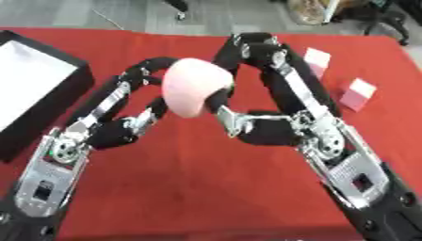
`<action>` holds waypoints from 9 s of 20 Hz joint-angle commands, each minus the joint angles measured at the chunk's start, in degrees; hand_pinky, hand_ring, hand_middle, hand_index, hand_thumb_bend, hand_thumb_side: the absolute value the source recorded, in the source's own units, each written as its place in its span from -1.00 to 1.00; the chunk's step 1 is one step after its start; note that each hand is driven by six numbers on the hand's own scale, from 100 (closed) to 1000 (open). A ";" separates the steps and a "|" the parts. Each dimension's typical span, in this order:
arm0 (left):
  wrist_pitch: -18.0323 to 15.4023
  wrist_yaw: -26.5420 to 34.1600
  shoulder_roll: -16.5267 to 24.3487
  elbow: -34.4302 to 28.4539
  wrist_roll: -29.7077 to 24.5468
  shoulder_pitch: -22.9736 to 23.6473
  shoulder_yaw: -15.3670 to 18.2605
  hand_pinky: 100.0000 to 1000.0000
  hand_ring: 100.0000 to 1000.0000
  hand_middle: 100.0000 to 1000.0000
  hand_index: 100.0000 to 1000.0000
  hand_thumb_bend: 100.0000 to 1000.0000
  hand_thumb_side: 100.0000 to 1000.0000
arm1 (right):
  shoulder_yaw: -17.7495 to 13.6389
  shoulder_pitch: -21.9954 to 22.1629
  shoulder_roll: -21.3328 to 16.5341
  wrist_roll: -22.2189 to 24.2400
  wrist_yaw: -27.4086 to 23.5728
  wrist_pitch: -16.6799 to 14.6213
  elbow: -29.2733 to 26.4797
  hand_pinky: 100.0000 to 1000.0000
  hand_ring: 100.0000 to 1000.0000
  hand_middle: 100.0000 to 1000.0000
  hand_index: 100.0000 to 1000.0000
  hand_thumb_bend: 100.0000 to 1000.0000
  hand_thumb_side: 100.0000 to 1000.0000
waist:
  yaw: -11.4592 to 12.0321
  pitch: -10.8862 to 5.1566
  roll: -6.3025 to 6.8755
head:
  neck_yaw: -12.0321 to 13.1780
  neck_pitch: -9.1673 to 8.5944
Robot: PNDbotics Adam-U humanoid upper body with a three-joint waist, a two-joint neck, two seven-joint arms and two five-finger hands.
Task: Pick up the objects with one hand, pass them to the other hand, and then place them into the box on the other side of the table.
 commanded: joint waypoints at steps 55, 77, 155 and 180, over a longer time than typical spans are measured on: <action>-5.27 11.79 0.68 -4.05 -18.37 -0.45 0.97 0.76 1.00 0.84 1.00 -0.82 0.44 | -0.15 -0.10 0.02 -0.23 1.42 1.62 -0.79 0.19 -0.48 -0.13 -0.77 -1.00 -0.99 | -0.30 -0.73 -0.18 | -1.91 -0.16; -2.79 15.44 -0.94 -2.57 -17.47 -2.67 0.34 0.77 1.00 0.84 1.00 -0.72 0.47 | 0.81 -0.26 0.75 -1.27 4.59 -0.28 5.44 0.19 -0.51 -0.14 -0.77 -1.00 -1.00 | -0.41 -0.71 -0.12 | -2.22 -0.16; 2.86 -0.02 3.87 1.03 9.47 -1.77 7.72 0.44 0.67 0.12 -0.61 -1.00 0.00 | -9.61 0.39 0.39 1.73 13.48 -3.43 -1.23 0.40 -0.19 0.20 0.52 -1.00 -0.54 | -1.55 -1.42 0.30 | -0.25 -0.16; 4.77 -41.83 37.19 22.04 25.37 5.43 16.24 0.50 0.23 0.14 -0.46 0.20 -0.91 | -6.00 5.26 0.16 5.61 13.71 -1.15 -1.12 0.39 -0.25 0.17 0.48 -1.00 -0.43 | -2.31 -3.00 3.89 | 26.11 -0.16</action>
